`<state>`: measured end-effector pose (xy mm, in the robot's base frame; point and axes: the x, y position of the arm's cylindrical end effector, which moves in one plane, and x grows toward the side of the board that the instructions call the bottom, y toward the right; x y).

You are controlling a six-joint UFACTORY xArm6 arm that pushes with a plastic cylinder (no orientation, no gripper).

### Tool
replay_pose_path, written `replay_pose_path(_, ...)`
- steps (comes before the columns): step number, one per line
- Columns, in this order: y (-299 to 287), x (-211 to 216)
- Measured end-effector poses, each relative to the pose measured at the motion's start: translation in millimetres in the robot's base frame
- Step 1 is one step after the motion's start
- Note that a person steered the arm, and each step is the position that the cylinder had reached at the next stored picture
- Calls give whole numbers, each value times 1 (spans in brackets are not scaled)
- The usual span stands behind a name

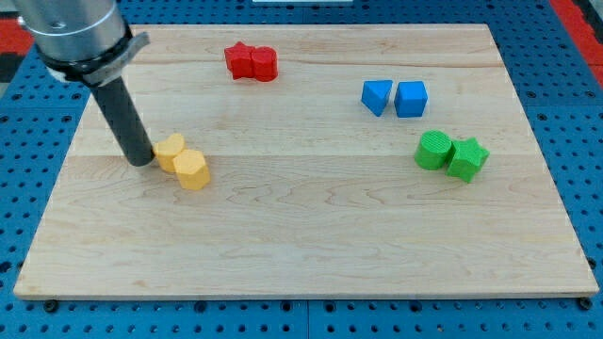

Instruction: Push yellow blocks slightly downwards

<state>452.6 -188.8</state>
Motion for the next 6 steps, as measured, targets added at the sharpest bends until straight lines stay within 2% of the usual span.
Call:
replay_pose_path(1,-19,-15)
replay_pose_path(2,-2,-35)
replay_pose_path(4,39,0)
replay_pose_path(6,39,-33)
